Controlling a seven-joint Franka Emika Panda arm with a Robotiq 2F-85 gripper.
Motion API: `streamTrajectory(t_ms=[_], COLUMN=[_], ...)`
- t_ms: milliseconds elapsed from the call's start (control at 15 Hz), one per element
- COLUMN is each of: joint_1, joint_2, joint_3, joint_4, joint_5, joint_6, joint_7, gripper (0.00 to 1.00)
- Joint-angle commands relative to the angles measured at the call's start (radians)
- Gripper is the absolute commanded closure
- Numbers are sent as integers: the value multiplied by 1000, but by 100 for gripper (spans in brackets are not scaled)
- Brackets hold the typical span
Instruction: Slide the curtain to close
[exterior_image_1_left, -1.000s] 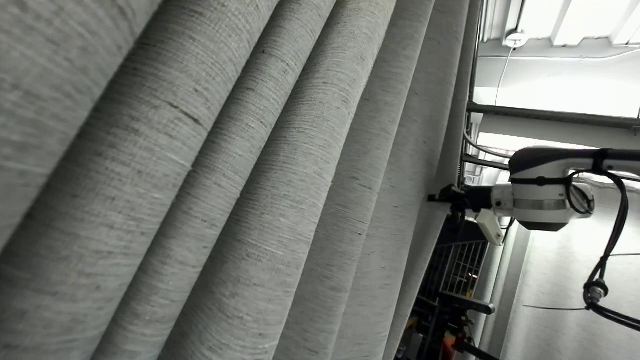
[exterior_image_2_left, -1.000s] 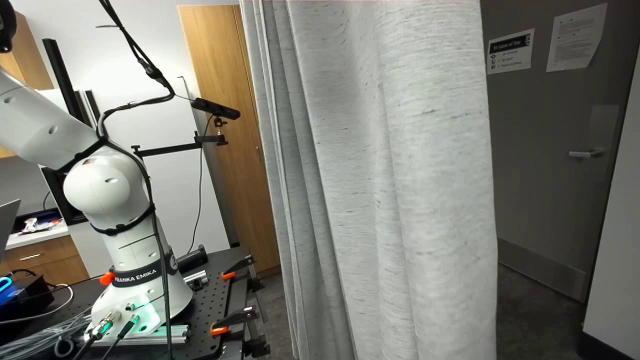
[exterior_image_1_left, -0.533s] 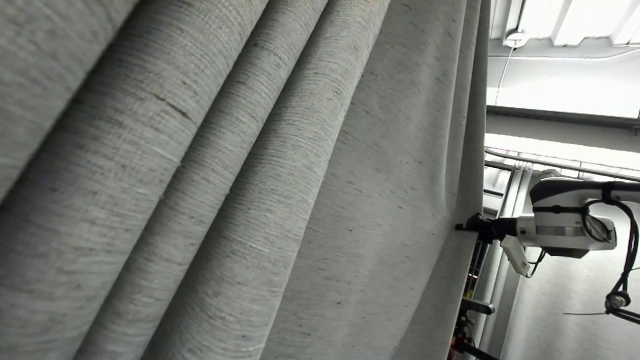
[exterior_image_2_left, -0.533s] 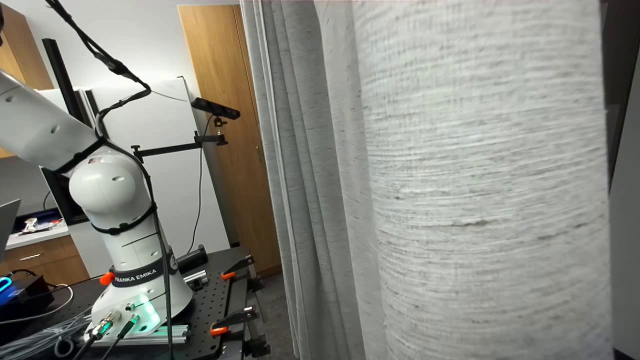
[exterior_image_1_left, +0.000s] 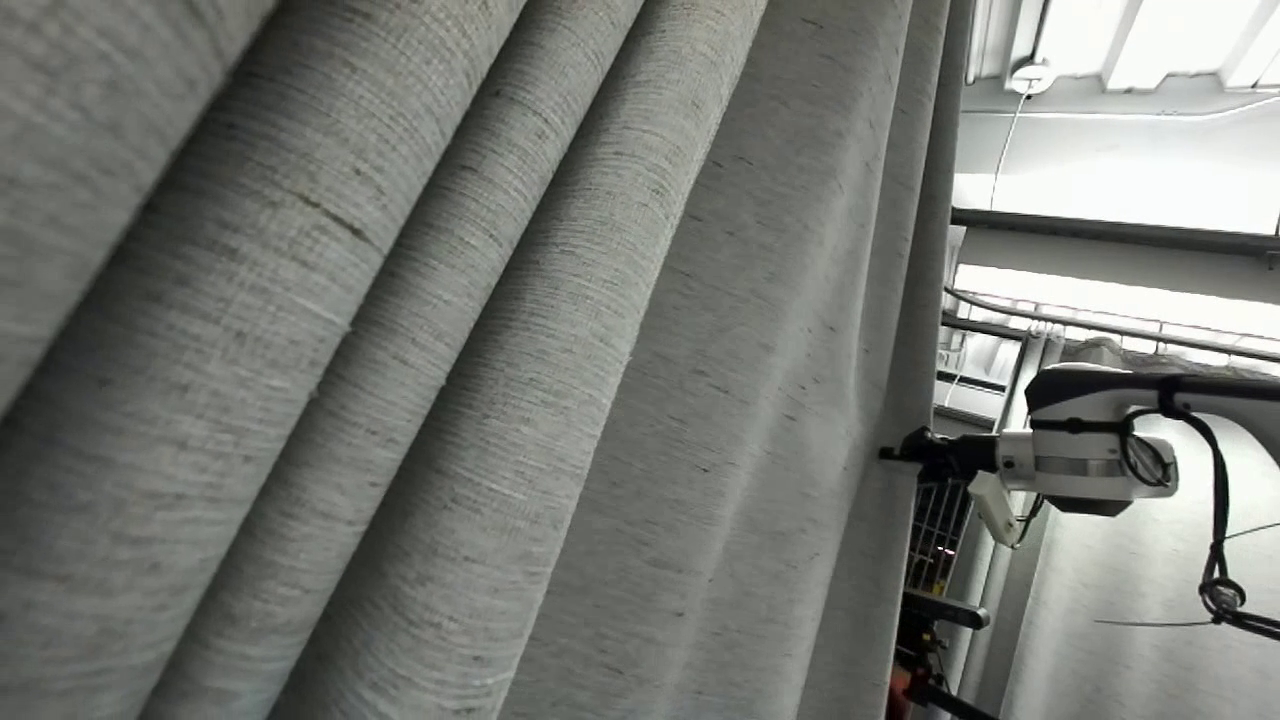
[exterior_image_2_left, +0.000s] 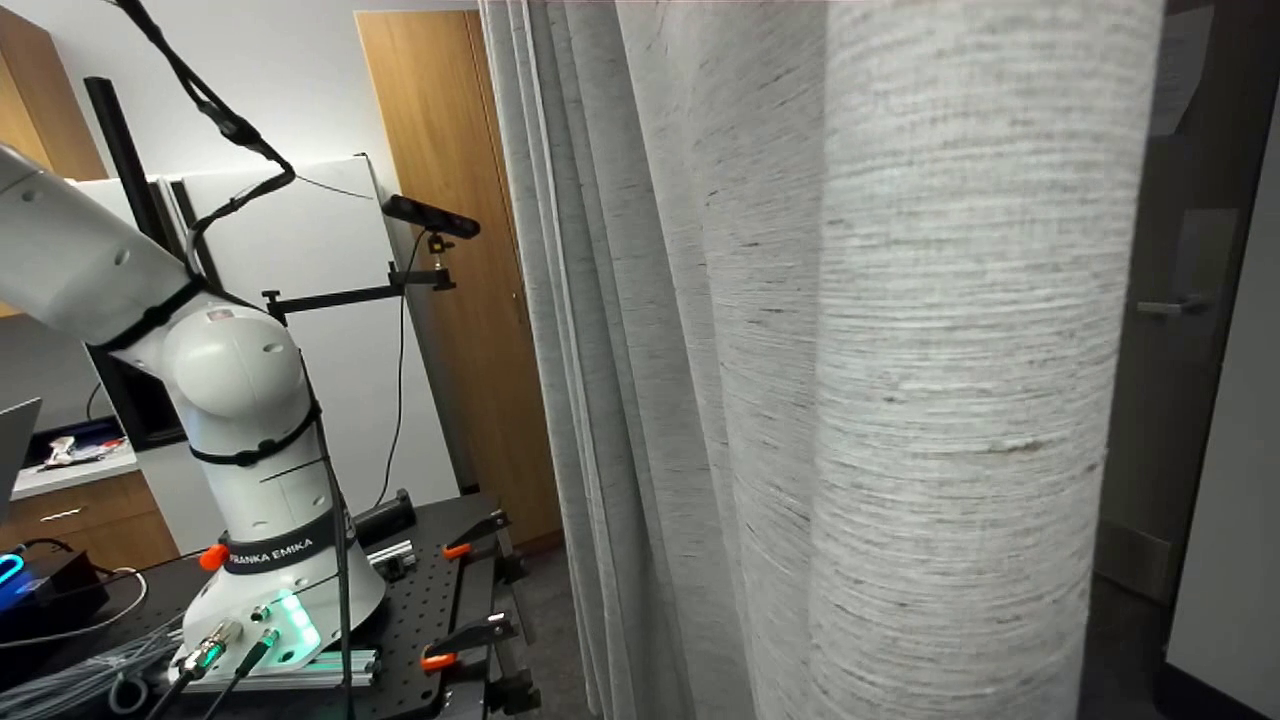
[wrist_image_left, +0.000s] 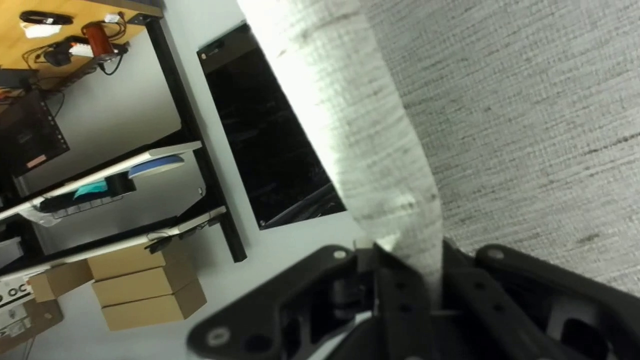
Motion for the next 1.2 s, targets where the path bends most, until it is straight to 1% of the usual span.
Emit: streamTrajectory(t_ms=[0,200,400,533,733,933,1133], joint_1=[57,103,145,150,166,204,263], joint_2=[-3,9,18,-5,-37,-45,-61], joint_3=[-35,-48,-124,-176,-225,-246,-249], joint_4=[-51,-50,-11,12,46,75,88], joint_5=[-99,-153,-181,-187,-210,-254,-299], joint_6=[-1,-16,-38,-42,-39,-24,-27], joint_7=[31,56,113,166,230,279,323], gripper=[100,100,100,100,100,100,100])
